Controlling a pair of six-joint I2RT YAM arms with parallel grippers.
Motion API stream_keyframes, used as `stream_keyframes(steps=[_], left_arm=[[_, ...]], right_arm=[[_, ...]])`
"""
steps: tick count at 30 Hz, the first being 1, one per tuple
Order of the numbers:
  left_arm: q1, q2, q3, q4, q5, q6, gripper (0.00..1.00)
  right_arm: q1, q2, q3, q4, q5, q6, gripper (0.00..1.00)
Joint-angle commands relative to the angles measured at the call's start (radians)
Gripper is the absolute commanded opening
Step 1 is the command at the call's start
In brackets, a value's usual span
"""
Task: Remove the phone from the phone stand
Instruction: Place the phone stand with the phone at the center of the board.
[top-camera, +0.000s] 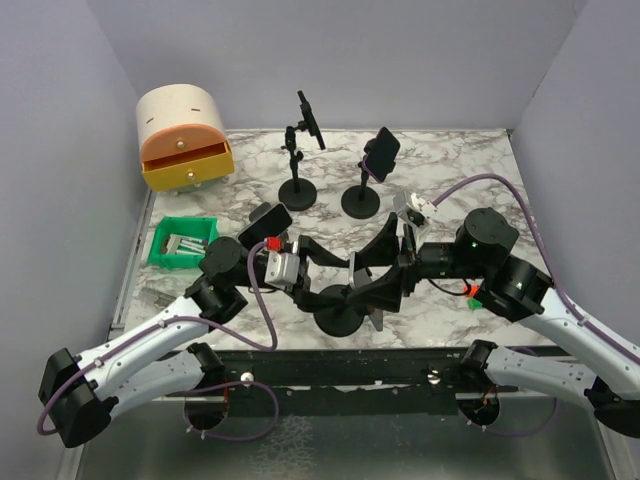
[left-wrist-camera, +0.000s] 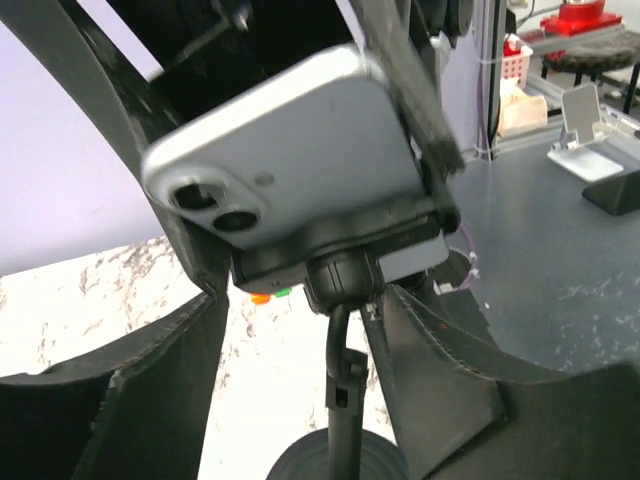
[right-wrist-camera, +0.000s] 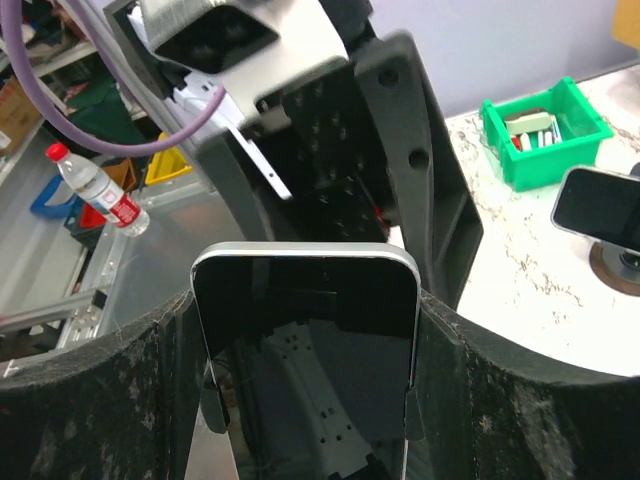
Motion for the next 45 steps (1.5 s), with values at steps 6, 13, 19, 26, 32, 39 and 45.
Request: stream_keyframes(steps=[6, 13, 19, 26, 32, 39, 45], left_arm=[[-0.006, -0.101, -0.027, 0.016, -0.162, 0.055, 0.99], [-0.006, -0.223, -0.074, -0.085, -0.451, 0.035, 0.99], [-0.005, -0.234, -0.107, -0.108, -0.554, 0.019, 0.99], [-0.006, -0.16, -0.115, -0.118, -0.562, -0.048, 0.99], [-0.004, -0.107, -0.094, -0.14, -0.546, -0.062, 0.99], [-0.004, -0.171, -0.106, -0.153, -0.56, -0.044, 0.98], [-0.005, -0.276, -0.133, -0.158, -0.61, -0.013, 0.95]], right_arm=[[0.004, -0.091, -0.02, 0.018, 0.24, -0.079, 0.4], [0.004, -0.08, -0.037, -0.041, 0.737, -0.134, 0.37], [0.004, -0.037, -0.074, -0.004, 0.882, -0.143, 0.36], [0.006, 0.004, -0.089, 0.004, 1.025, -0.08, 0.32], [0.018, 0.037, -0.093, 0.042, 1.062, -0.076, 0.31], [0.018, 0.042, -0.102, 0.163, 0.885, 0.073, 0.31], [0.018, 0.044, -0.204, 0.325, 0.859, 0.257, 0.31]])
